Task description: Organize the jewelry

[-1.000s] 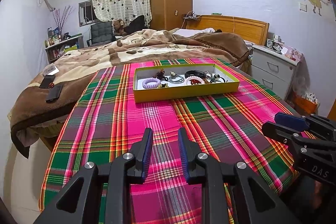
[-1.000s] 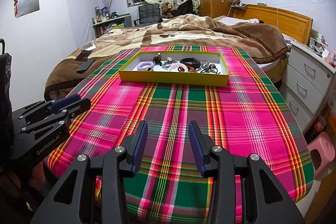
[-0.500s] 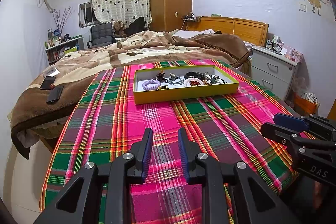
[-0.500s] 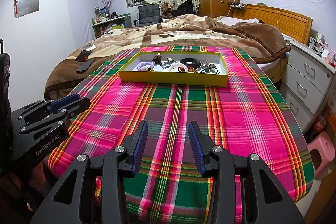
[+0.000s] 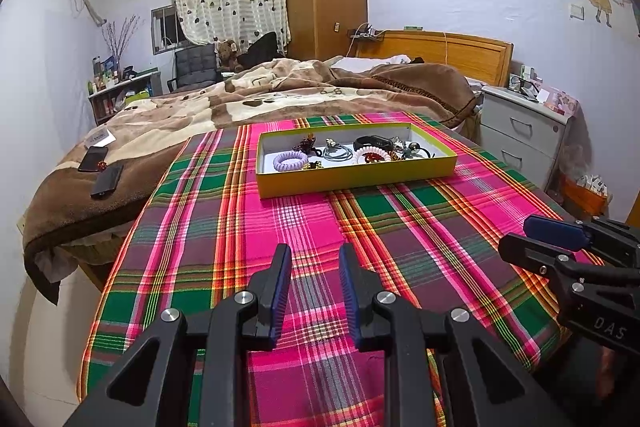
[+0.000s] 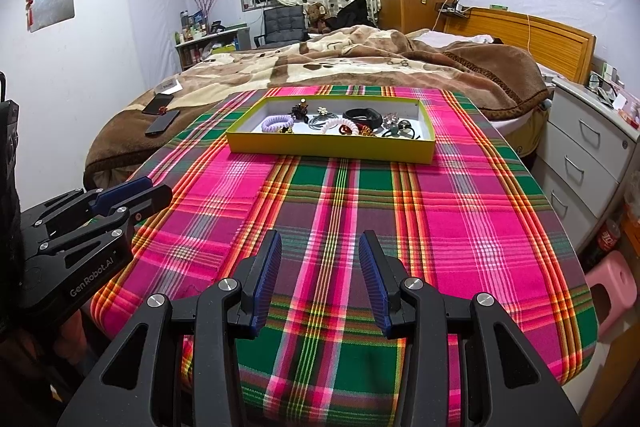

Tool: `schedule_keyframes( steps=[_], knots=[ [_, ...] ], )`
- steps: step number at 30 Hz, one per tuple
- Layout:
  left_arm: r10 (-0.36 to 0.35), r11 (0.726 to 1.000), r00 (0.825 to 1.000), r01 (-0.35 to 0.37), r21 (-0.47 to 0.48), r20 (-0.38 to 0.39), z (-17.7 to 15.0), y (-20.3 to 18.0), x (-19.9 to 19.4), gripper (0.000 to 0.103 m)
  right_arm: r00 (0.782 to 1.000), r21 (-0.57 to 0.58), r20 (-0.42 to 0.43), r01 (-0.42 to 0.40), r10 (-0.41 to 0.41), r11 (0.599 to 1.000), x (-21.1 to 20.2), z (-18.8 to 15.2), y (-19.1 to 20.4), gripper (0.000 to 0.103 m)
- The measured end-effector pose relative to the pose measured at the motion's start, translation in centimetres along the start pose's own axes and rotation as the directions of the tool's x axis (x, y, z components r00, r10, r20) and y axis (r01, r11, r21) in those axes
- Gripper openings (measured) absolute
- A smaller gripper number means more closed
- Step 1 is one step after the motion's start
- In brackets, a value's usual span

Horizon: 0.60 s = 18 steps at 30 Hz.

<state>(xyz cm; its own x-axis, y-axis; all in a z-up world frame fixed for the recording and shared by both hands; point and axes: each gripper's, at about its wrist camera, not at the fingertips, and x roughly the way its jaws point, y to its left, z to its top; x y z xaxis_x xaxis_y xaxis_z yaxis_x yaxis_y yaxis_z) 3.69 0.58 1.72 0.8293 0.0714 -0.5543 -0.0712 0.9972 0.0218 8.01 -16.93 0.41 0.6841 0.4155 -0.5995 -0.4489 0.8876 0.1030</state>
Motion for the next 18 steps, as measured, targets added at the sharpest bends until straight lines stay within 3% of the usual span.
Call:
schedule_keyframes(
  steps=[18],
  knots=[
    [0.012, 1.000, 1.000, -0.012, 0.004, 0.005, -0.08, 0.12, 0.14, 0.024, 1.000, -0.003, -0.005, 0.002, -0.002, 1.000, -0.01, 0.05, 0.14, 0.041]
  ],
)
